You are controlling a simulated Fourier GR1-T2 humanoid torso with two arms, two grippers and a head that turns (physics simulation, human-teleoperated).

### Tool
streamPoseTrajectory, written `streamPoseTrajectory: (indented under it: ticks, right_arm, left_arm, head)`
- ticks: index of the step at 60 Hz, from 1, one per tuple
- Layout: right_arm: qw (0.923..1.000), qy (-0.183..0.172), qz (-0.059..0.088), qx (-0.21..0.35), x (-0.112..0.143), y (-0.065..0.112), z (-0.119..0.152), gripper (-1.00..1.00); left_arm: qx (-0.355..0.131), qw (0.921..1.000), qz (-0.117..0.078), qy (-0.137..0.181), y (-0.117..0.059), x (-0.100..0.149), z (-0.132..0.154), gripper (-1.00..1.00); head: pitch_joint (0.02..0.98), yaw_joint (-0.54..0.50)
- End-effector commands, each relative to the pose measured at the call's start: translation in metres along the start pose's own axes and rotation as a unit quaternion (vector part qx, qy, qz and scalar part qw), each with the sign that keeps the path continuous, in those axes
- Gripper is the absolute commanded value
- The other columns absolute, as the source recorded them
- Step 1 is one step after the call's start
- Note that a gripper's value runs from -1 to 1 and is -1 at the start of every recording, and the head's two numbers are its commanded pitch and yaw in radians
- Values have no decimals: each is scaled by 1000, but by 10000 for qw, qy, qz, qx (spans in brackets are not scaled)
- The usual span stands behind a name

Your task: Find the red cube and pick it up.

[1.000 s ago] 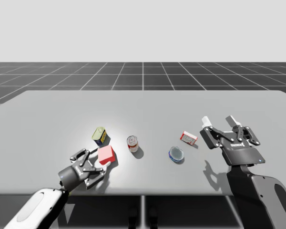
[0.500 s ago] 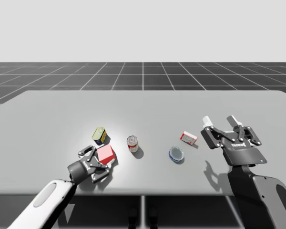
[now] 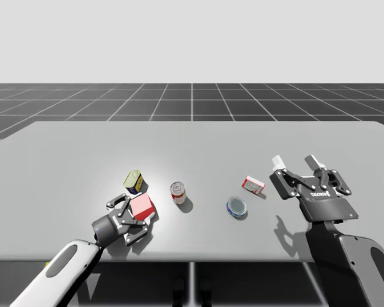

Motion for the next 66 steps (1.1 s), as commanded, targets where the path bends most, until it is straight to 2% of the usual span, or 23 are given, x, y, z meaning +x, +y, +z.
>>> streamPoseTrajectory:
  ticks: [1, 12, 26, 32, 46, 66]
  right_arm:
    - [10000, 7, -3, -20, 0, -1, 0, -1000]
    - [10000, 0, -14, -34, 0, -3, -1, -1000]
    - [10000, -9, -29, -50, 1, -5, -1, -1000]
    - [10000, -5, -36, -53, 1, -6, -1, -1000]
    - [10000, -9, -44, -55, 1, -7, -2, -1000]
    - [10000, -16, -56, -71, 1, -8, -2, -1000]
  left_arm:
    - [-788, 9961, -43, 404, -16, -20, 6, 1000]
    - [-822, 9958, -79, 392, -18, -21, 7, 1000]
    - [-811, 9961, -103, 334, -19, -17, 9, 1000]
    - [-673, 9975, -110, 206, -22, -6, 10, 1000]
    - [-434, 9985, -317, -87, -23, 25, 18, 1000]
    - [-67, 9959, -706, -567, -11, 78, 33, 1000]
  head:
    - [644, 326]
    - [516, 330]
    - [472, 329]
    - [485, 331]
    - [496, 343]
    - [498, 349]
